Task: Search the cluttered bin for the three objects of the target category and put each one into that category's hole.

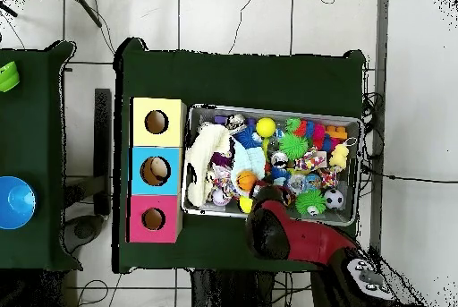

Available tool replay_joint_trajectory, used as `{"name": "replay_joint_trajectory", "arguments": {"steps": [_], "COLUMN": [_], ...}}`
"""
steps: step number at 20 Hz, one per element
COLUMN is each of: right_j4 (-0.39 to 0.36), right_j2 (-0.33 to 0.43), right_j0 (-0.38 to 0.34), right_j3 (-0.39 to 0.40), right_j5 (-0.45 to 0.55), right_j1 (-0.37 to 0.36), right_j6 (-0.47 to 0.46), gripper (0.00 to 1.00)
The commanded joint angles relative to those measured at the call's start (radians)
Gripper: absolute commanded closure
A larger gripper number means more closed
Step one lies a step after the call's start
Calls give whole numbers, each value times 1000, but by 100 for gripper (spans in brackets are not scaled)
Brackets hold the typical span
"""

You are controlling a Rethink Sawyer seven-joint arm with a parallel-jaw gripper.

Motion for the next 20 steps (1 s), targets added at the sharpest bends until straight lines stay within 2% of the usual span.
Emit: {"name": "replay_joint_trajectory", "arguments": {"steps": [1,3,5,6,9,11,12,16,18,20], "right_j4": [-7,-13,-32,-56,-93,-94,-92,-24,-1,7], "right_j2": [56,70,143,194,299,394,472,657,692,691], "right_j0": [-10,-21,-81,-123,-202,-270,-326,-453,-475,-471], "right_j3": [22,46,95,122,168,199,224,285,298,299], "right_j5": [50,69,126,148,172,215,234,324,346,361], "right_j1": [-15,-71,-164,-224,-322,-378,-416,-492,-513,-523], "right_j6": [139,138,131,118,94,77,73,37,30,29], "gripper": [100,100,100,100,100,100,100,100,100,100]}}
